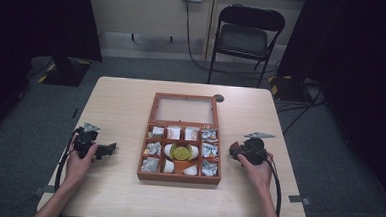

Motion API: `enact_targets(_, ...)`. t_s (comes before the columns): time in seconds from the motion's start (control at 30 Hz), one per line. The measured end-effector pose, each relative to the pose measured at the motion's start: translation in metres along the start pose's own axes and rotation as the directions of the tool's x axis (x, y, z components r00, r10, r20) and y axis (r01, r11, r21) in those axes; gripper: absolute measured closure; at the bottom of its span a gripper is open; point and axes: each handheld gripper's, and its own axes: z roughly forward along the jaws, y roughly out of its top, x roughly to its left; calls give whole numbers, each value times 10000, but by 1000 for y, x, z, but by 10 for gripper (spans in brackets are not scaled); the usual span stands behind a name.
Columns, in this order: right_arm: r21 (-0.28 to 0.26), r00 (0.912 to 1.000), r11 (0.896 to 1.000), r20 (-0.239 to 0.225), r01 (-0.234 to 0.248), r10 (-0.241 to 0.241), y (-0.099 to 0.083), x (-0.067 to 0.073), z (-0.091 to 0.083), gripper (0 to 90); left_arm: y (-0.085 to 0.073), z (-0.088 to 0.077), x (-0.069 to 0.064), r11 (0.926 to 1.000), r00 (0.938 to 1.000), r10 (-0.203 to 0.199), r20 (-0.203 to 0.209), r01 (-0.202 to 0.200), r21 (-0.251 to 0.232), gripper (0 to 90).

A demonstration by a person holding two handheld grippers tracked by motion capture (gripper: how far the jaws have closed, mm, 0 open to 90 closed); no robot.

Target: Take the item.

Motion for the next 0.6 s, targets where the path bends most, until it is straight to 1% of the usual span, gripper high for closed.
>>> enact_targets(0.07, -47, 9999, 9999, -59, -98, 98, 0, -1, -1, 378, 0, 0, 0, 10000, 10000, -4, -3, 4, -1, 0)
enact_targets(0.27, -203, 9997, 9997, -176, -167, 163, 1, 0, -5, 295, 0, 0, 0, 10000, 10000, -4, -2, 4, -2, 0)
enact_targets(0.3, -203, 9997, 9997, -176, -167, 163, 1, 0, -5, 295, 0, 0, 0, 10000, 10000, -4, -2, 4, -2, 0)
enact_targets(0.33, -276, 9997, 9995, -180, -169, 164, 2, 1, -7, 264, 0, 0, 0, 10000, 10000, -6, 0, 6, -5, 0)
enact_targets(0.37, -276, 9997, 9995, -180, -169, 164, 2, 1, -7, 264, 0, 0, 0, 10000, 10000, -6, 0, 6, -5, 0)
enact_targets(0.4, -309, 9997, 9994, -182, -146, 140, 2, 2, -9, 232, 0, 0, 0, 10000, 10000, 0, -3, 0, 0, 0)
enact_targets(0.5, -359, 9997, 9992, -158, -201, 195, 2, 2, -11, 207, 0, 0, 0, 10000, 10000, -5, -2, 5, -5, 0)
enact_targets(0.53, -504, 9991, 9982, -275, -340, 327, 2, 1, -15, 202, 0, 0, 0, 10000, 10000, -5, -2, 5, -4, 0)
enact_targets(0.6, -688, 9983, 9967, -421, -441, 412, 3, 1, -20, 190, 0, 0, 0, 10000, 10000, -34, -3, 34, -25, 0)
